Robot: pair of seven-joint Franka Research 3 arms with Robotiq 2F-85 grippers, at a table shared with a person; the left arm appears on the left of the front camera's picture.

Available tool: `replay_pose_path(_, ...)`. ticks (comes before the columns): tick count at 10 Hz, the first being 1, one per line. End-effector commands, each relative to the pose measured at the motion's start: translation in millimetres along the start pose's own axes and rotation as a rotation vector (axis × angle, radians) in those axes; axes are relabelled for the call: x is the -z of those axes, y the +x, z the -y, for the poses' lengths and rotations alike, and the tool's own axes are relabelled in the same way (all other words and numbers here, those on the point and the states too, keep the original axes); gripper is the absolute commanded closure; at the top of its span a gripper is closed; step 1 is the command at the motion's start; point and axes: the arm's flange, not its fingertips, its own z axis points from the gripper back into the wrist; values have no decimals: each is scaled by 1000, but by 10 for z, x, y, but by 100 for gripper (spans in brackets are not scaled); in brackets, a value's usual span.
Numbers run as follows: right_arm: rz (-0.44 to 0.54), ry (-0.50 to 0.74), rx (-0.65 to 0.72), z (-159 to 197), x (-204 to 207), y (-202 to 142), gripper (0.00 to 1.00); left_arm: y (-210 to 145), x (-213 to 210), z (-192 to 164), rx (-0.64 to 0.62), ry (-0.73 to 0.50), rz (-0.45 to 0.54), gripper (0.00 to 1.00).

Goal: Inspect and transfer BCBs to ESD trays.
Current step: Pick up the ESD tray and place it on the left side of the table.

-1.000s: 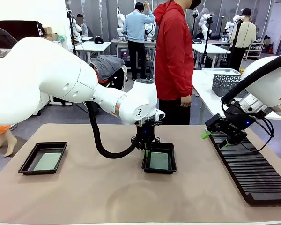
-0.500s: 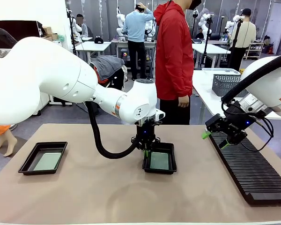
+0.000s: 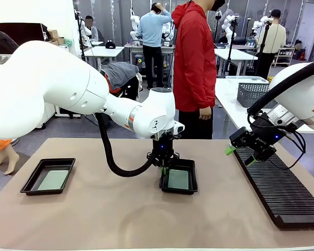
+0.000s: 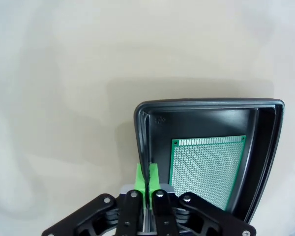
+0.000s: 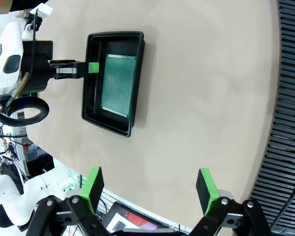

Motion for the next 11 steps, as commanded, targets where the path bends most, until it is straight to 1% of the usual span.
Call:
replay_pose_path(1, 8, -1, 13, -21, 8, 5, 0, -77, -92, -162, 23, -80, 3, 97)
replay_pose_path(8, 8, -1, 13, -21, 8, 5, 0, -165, -249, -683, 64, -320, 58, 97)
replay_pose_path(10, 8, -1, 13, -21, 8, 5, 0, -279, -322, -845, 56, -348, 82, 97)
replay_pose_path(11, 8, -1, 13, -21, 8, 5, 0, -358, -393, -944, 40, -342, 88, 97)
